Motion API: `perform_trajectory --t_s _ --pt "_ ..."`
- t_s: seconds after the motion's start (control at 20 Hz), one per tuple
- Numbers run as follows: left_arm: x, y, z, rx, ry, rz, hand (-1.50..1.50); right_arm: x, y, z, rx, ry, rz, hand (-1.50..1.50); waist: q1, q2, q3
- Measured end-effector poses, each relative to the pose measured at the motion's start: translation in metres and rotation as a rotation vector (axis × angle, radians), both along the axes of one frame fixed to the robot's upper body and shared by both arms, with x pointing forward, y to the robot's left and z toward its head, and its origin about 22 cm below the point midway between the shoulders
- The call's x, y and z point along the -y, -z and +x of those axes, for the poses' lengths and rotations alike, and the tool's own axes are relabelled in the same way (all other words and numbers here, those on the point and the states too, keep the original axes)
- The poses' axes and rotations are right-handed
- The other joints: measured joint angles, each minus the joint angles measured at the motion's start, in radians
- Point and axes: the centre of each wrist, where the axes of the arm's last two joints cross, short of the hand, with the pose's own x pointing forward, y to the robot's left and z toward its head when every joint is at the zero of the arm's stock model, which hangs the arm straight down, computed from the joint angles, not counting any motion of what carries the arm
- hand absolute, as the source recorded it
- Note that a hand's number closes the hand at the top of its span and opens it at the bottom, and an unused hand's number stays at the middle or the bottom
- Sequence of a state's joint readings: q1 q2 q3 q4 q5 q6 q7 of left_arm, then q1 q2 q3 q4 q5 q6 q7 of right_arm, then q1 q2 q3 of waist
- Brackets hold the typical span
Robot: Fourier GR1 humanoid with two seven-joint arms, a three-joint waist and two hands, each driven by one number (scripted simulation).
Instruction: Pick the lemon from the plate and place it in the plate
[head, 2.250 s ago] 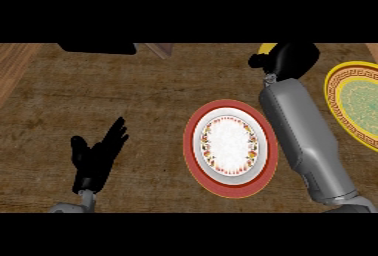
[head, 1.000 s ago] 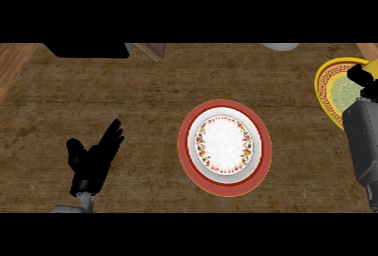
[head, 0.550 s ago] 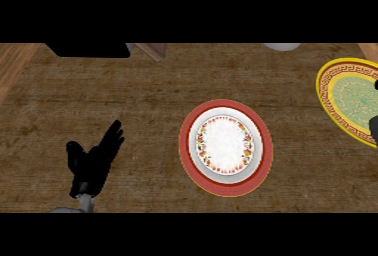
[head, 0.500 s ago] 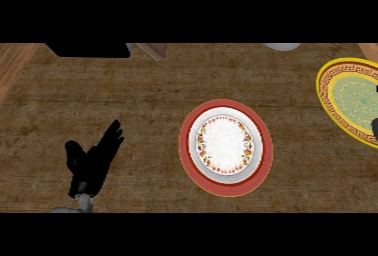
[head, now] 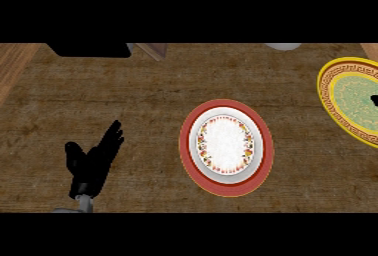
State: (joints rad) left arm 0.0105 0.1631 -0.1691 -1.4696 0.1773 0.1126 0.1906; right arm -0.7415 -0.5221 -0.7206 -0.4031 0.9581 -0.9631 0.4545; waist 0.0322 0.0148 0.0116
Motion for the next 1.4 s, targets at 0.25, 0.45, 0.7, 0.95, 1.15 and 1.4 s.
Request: perform_trajectory --t_s 0.25,0.45,0.7,0.95,1.15,1.4 --pt "-0.001 -0.001 0.003 -0.010 -0.004 0.002 0.00 0.003 -0.003 -0.005 0.165 -0.049 -0.053 -1.50 -0.007 -0.001 0.001" --pt "-0.005 0.000 0.002 -0.009 -0.004 -0.002 0.00 0.014 -0.004 -0.017 0.295 -0.031 -0.060 -1.50 -0.010 -0.003 -0.001" --pt "-0.007 0.006 -0.003 -0.003 -0.018 0.003 0.00 0.023 0.007 -0.038 0.422 -0.070 -0.018 -1.50 -0.022 -0.013 -0.004" --pt "-0.008 0.003 0.001 -0.023 -0.034 0.002 0.00 0.010 0.032 -0.058 0.494 -0.188 0.039 -1.50 -0.035 -0.019 -0.007" --pt "-0.012 0.002 -0.001 -0.027 -0.037 0.004 0.00 -0.003 0.047 -0.080 0.497 -0.269 0.078 -1.50 -0.040 -0.021 -0.010" --pt "-0.012 0.006 -0.002 -0.017 -0.035 0.005 0.00 -0.029 0.061 -0.109 0.450 -0.316 0.100 -1.50 -0.042 -0.022 -0.010"
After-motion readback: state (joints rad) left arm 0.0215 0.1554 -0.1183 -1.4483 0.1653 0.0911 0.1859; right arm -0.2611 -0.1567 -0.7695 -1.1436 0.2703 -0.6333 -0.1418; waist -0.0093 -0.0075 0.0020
